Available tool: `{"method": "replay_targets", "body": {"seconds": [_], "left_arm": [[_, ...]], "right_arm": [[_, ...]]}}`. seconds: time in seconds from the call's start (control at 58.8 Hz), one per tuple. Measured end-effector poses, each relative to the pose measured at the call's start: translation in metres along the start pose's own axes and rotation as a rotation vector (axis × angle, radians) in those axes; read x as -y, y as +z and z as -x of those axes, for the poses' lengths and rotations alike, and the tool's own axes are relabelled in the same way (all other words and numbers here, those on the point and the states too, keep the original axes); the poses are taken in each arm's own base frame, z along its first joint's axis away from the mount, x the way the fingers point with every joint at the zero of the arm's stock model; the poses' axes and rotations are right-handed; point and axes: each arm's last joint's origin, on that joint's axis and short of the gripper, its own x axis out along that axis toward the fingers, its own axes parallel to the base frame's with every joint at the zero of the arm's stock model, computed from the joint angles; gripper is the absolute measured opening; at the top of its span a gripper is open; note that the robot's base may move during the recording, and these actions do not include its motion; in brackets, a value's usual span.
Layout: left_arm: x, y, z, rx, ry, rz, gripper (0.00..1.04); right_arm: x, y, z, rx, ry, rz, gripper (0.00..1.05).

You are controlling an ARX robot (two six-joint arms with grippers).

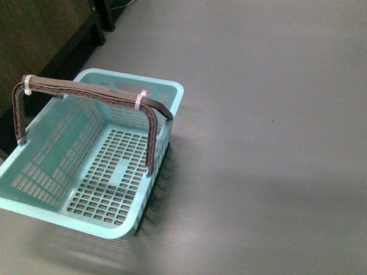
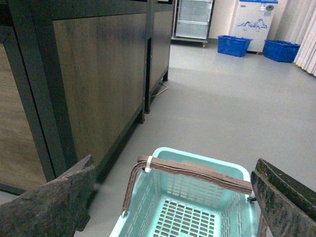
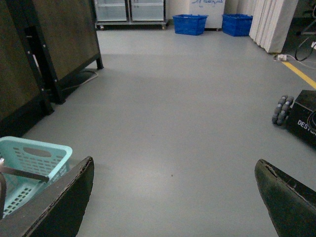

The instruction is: Pick mango and avocado into basket

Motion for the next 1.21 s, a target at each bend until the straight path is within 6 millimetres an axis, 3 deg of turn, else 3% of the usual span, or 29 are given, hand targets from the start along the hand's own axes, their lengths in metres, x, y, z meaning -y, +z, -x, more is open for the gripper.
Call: {"method": "replay_targets", "body": {"seconds": [0.68, 0.816, 0.867, 0.969, 1.02, 1.207], "left_arm": [[0.0, 0.0, 0.0, 0.0, 0.0, 0.001, 0.96], [-0.002, 0.002, -0.003, -0.423, -0.056, 0.362, 0.96], [-0.006, 0.005, -0.012, -0.522, -0.007, 0.614, 0.96], [-0.018, 0.021, -0.043, -0.484, 0.043, 0.833, 0.96], [-0.025, 0.019, -0.063, -0.487, 0.08, 0.911, 0.96], [-0.03, -0.025, -0.151, -0.566, 0.207, 1.071, 0.96]], "right_arm": [[0.0, 0.0, 0.0, 0.0, 0.0, 0.0, 0.96], [0.0, 0.0, 0.0, 0.0, 0.0, 0.0, 0.96], [0.0, 0.0, 0.0, 0.0, 0.0, 0.0, 0.96], [0.0, 0.0, 0.0, 0.0, 0.0, 0.0, 0.96], [0.0, 0.0, 0.0, 0.0, 0.0, 0.0, 0.96], [0.0, 0.0, 0.0, 0.0, 0.0, 0.0, 0.96]]}}
